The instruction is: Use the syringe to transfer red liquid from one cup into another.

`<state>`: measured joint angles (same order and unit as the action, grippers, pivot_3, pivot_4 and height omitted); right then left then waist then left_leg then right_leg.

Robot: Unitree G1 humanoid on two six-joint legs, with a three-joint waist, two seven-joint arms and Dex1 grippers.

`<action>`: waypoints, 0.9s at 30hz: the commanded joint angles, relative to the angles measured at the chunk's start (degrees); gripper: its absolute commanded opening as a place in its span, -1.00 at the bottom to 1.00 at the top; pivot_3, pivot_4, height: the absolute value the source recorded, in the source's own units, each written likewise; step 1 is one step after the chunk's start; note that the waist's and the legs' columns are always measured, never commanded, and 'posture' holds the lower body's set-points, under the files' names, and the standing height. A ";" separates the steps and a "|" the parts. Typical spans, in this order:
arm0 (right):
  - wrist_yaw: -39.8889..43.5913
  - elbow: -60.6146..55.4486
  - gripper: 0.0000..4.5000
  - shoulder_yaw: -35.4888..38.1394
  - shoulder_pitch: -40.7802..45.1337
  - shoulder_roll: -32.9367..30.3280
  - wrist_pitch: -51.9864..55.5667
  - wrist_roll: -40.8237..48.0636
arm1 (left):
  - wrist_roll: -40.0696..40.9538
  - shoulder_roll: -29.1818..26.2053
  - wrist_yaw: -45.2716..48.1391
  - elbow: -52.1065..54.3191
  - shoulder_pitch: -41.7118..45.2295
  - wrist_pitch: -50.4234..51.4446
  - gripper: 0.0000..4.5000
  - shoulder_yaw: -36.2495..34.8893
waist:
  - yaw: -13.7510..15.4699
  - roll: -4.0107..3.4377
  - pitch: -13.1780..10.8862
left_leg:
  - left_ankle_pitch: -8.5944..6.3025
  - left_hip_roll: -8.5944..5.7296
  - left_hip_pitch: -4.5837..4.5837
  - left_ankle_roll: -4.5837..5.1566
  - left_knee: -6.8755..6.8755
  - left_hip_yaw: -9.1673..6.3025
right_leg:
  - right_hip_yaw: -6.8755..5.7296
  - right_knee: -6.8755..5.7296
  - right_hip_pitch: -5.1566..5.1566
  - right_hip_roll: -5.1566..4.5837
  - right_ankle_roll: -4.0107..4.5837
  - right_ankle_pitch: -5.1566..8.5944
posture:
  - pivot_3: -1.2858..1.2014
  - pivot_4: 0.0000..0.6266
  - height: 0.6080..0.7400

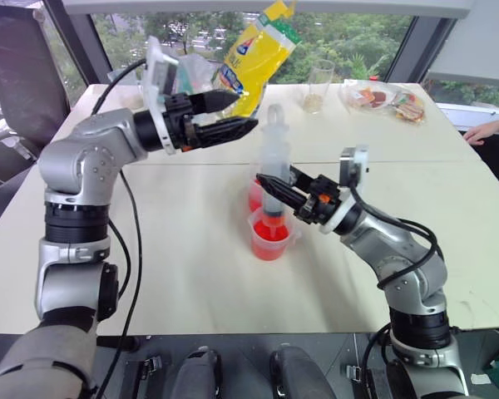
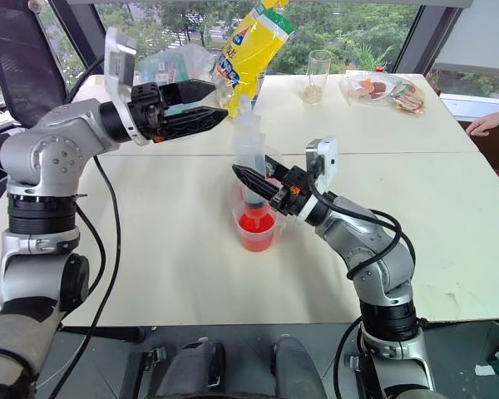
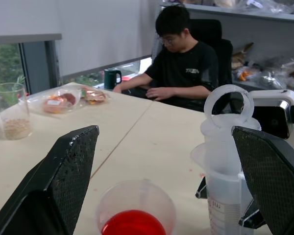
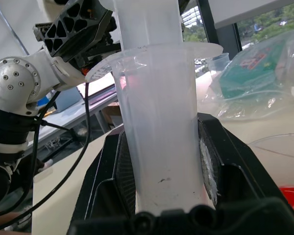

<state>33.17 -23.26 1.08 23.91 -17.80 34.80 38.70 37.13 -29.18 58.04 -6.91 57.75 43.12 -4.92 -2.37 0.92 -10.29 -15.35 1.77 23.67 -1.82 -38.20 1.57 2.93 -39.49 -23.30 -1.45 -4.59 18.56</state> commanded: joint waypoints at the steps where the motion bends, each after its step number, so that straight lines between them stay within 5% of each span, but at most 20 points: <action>1: 1.26 -1.62 -0.39 -0.49 0.12 -1.20 -1.50 -0.71 | -0.90 1.17 0.93 -1.09 2.58 -2.89 0.99 0.95 | 0.04 0.00 0.00 | 0.00 -0.01 0.00 0.00 0.00 0.00 | 0.00 0.00 0.00 0.00 0.00 0.00 | 0.03 -0.52 1.00; 10: 2.56 -1.20 -0.39 -0.64 0.38 -2.68 -1.80 -1.53 | -1.55 4.91 3.46 -3.42 3.17 -4.66 0.99 3.51 | -0.07 0.00 0.00 | 0.00 -0.01 0.00 0.00 -0.01 0.00 | -0.02 0.02 0.01 0.02 0.00 0.00 | 0.03 -0.52 1.00; 19: 2.82 -0.23 -0.39 -0.01 1.62 -3.28 -2.11 -1.65 | -0.48 6.45 4.82 -2.35 3.09 -3.64 -0.94 3.83 | 0.08 0.00 0.00 | 0.00 -0.01 0.00 0.00 -0.02 0.00 | -0.01 0.03 0.02 0.02 0.00 0.00 | 0.03 -0.52 1.00; 27: 2.43 0.48 -0.39 1.31 4.55 -3.19 -2.32 -0.90 | -0.94 6.59 6.12 0.28 1.20 -2.62 -0.97 6.21 | -0.02 0.00 0.00 | 0.00 0.00 0.00 0.00 -0.02 0.00 | -0.01 0.03 0.02 0.02 0.00 0.00 | 0.03 -0.52 1.00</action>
<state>35.84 -21.11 0.73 25.79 -21.35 34.17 36.74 35.59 -23.11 62.46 -9.17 59.19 39.71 -0.88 -2.38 0.92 -10.29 -15.35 1.77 23.66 -1.82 -38.22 1.57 2.92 -39.47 -23.28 -1.43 -4.59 18.56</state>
